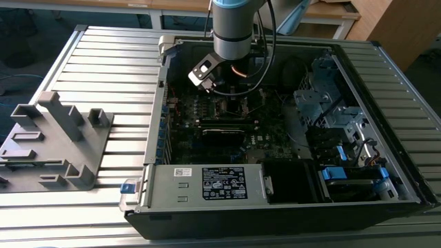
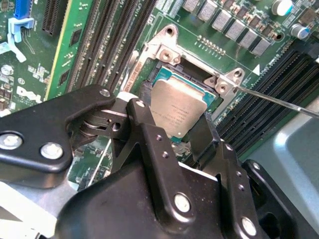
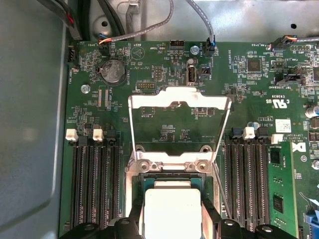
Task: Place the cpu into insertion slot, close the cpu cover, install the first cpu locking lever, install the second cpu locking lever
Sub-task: 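Place the cpu into insertion slot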
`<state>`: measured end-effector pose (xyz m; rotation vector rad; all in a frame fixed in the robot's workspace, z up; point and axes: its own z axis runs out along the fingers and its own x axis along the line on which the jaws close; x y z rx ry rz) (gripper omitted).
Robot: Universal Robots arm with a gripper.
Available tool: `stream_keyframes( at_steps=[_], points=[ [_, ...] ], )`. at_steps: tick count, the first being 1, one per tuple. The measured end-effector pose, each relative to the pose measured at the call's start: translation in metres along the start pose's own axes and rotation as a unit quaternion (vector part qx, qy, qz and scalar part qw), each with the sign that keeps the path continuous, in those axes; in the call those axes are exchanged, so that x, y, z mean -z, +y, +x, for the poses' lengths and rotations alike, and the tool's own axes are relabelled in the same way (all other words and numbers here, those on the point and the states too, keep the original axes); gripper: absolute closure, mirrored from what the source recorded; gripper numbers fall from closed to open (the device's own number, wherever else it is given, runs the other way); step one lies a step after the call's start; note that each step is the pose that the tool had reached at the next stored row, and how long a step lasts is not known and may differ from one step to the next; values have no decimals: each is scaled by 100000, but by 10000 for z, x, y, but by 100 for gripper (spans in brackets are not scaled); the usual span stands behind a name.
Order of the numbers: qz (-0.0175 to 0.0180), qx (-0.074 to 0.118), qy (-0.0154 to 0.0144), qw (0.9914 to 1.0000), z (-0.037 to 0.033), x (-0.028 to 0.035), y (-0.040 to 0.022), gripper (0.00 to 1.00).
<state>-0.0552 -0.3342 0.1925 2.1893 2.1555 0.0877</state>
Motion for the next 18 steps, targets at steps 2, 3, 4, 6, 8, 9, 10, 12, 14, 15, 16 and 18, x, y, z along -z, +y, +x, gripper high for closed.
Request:
stream_keyframes(
  at_steps=[2,3,4,6,8,9,10,12,14,15,16,18],
  points=[
    [3,1,-6,100000,0,0,0,46],
    [7,2,-6,100000,0,0,0,46],
    [7,1,-6,100000,0,0,0,46],
    [8,4,-18,100000,-1,-5,-1,46],
    [15,2,-23,100000,-1,-9,-1,46],
    [16,1,-22,100000,0,-12,-1,46],
    [16,0,-19,100000,0,-14,-2,46],
    [10,0,-7,100000,0,-15,-2,46],
    [7,0,2,100000,0,-15,-2,46],
    [5,-3,2,100000,0,-15,-2,46],
    [11,-4,-2,100000,0,-15,-1,46],
    [13,-7,-5,100000,0,-16,0,46]
  ],
)
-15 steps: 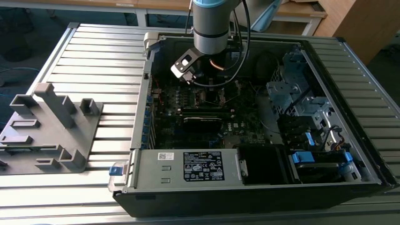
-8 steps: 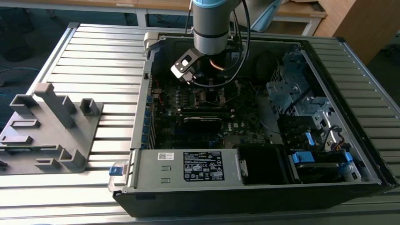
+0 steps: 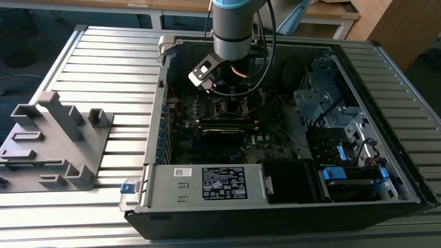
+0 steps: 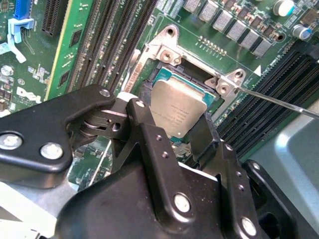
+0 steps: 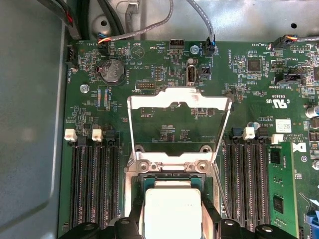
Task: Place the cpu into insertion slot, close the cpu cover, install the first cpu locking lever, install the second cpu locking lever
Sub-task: 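Place the cpu into insertion slot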
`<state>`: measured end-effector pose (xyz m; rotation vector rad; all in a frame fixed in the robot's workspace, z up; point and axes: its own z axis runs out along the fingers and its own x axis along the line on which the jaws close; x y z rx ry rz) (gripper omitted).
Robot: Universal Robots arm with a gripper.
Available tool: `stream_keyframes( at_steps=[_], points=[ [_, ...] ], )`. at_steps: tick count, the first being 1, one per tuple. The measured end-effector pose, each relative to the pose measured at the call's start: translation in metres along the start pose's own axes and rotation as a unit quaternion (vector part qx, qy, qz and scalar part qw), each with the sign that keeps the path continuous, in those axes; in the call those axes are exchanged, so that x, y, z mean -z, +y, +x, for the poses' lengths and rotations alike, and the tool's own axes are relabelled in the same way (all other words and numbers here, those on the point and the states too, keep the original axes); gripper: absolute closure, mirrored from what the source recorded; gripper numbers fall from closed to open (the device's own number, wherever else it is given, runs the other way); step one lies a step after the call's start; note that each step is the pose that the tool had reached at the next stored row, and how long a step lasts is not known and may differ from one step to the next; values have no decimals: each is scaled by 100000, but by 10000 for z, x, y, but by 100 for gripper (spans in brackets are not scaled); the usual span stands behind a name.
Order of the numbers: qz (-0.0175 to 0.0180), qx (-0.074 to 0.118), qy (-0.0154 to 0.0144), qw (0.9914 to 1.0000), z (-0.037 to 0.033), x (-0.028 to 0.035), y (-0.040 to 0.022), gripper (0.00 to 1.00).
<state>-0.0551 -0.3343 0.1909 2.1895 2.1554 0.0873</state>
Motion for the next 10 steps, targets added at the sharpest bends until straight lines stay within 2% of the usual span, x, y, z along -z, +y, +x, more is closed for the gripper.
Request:
stream_keyframes(
  at_steps=[10],
  points=[
    [0,7,-6,100000,0,-19,-1,46]
  ],
)
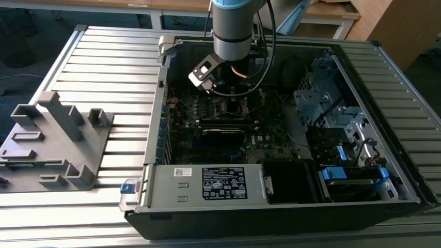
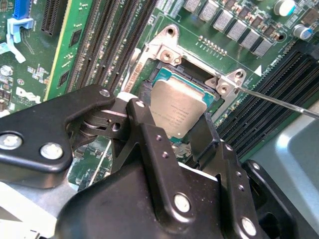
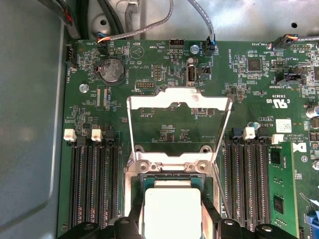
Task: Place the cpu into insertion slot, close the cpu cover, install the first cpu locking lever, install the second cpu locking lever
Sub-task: 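Place the cpu into insertion slot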
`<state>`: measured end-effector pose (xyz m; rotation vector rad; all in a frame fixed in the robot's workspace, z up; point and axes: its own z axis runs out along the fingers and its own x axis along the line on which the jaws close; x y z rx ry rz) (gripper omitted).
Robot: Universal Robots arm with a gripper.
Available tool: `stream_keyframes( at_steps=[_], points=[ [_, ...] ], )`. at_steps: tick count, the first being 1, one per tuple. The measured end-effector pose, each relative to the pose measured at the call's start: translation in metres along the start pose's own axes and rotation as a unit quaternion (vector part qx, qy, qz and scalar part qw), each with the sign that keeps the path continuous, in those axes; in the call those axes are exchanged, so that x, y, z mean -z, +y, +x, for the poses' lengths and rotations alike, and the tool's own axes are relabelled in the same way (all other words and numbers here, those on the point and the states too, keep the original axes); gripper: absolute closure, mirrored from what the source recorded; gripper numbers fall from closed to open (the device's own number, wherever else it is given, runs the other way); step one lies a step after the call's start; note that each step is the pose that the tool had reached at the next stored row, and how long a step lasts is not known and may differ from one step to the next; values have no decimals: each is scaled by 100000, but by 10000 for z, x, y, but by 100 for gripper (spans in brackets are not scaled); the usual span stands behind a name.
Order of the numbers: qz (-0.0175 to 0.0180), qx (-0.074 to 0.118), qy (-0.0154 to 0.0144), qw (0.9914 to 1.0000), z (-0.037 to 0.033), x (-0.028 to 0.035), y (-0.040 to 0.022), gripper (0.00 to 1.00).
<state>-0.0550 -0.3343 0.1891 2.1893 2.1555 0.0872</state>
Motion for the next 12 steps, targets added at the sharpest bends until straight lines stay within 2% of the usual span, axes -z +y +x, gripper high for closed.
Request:
stream_keyframes(
  at_steps=[12],
  points=[
    [49,9,-70,100000,-2,-10,-2,46]
  ],
)
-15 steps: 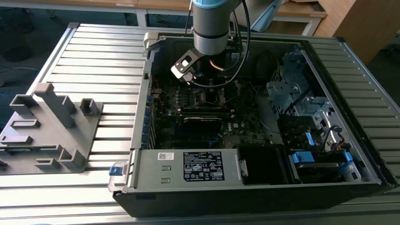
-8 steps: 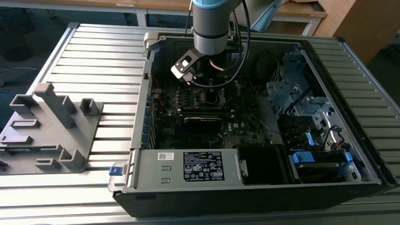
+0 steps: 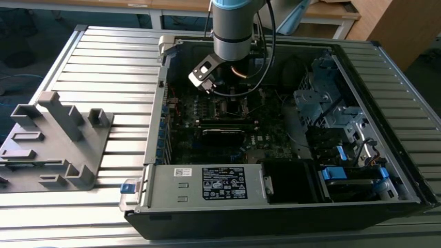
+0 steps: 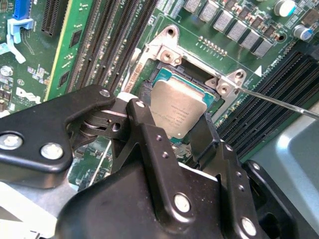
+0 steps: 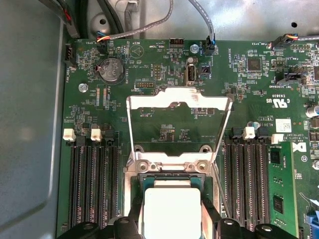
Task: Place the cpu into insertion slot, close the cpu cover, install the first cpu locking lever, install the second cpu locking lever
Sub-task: 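Place the cpu into insertion slot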
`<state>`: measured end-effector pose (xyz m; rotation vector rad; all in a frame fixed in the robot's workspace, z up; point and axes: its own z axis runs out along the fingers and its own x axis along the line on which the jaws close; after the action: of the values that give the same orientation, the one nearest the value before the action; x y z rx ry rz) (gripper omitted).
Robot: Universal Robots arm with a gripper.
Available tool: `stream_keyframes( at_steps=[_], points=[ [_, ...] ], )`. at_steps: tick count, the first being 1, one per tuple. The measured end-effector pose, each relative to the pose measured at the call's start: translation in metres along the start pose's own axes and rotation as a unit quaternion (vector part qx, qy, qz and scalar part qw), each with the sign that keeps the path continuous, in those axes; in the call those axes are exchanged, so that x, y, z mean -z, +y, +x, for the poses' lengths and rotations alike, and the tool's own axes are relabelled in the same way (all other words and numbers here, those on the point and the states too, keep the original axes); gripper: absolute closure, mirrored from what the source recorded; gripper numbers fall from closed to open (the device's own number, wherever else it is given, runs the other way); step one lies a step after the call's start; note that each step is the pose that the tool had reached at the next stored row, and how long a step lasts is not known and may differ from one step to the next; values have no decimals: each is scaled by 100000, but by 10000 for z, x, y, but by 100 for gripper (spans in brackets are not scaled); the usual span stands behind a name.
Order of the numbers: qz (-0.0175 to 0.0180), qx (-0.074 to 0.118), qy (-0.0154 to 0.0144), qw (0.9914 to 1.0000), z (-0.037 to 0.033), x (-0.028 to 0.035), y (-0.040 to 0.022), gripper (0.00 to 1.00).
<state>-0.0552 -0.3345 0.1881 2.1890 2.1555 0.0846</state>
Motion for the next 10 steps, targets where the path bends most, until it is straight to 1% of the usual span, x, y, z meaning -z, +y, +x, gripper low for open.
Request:
stream_keyframes(
  at_steps=[4,5,7,9,10],
  points=[
    [-46,-8,50,100000,0,-6,0,45],
    [-52,-12,84,100000,2,-8,0,42],
    [-49,-10,80,100000,2,-9,0,42],
    [-93,-18,132,100000,3,3,2,42],
    [-133,-24,214,100000,6,18,5,42]
  ],
)
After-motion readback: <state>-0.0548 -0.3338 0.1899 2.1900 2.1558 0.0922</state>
